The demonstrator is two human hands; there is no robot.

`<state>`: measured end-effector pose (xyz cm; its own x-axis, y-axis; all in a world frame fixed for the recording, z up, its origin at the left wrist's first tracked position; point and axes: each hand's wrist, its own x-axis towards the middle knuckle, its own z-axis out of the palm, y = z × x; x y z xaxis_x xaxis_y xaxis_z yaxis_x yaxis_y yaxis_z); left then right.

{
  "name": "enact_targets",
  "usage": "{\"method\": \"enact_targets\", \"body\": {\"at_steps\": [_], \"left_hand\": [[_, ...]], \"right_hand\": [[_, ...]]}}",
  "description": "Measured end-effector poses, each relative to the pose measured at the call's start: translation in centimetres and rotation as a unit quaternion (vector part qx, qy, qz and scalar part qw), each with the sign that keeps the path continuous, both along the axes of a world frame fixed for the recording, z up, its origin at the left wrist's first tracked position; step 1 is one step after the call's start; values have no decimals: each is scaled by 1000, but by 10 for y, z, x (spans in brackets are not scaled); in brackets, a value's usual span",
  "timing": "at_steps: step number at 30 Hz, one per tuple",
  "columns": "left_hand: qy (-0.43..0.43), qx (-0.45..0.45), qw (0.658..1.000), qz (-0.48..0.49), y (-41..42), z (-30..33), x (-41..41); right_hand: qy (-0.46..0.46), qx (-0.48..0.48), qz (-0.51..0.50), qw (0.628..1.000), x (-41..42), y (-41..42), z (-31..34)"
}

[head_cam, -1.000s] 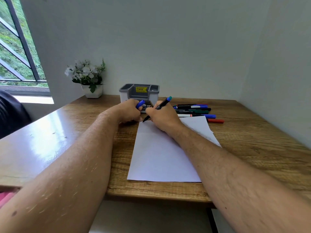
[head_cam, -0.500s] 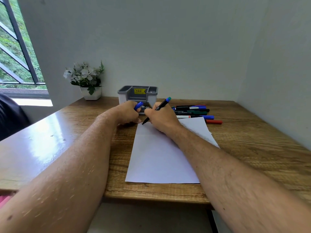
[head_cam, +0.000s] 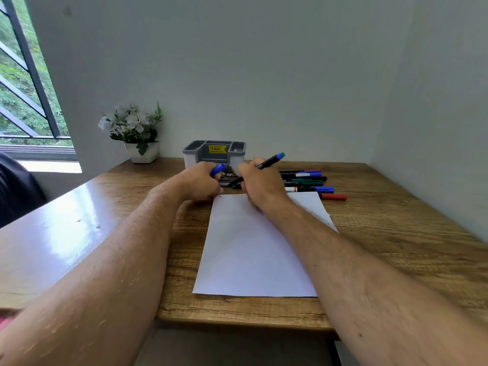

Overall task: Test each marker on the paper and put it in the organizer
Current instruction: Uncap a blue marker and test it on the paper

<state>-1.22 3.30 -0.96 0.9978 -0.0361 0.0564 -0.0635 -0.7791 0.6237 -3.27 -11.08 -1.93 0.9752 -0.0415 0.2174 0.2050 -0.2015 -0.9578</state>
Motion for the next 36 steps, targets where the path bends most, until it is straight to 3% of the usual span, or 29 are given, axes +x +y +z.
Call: {"method": "enact_targets", "body": {"at_steps": [5,9,12,36], "left_hand": [[-75,-112,991,-28,-3,3,-4],[-62,-262,961,-60,-7,6,-4],[-57,-306,948,-57,-12,7,-9],[-97,-255,955,-113,-17,2,-6]], "right_hand": [[-21,115,-26,993,3,-15,13],[-23,209,-19,977,1,-22,19],[-35,239,-4,970,-2,-24,22],[-32,169,-5,985,3,-19,18]]}}
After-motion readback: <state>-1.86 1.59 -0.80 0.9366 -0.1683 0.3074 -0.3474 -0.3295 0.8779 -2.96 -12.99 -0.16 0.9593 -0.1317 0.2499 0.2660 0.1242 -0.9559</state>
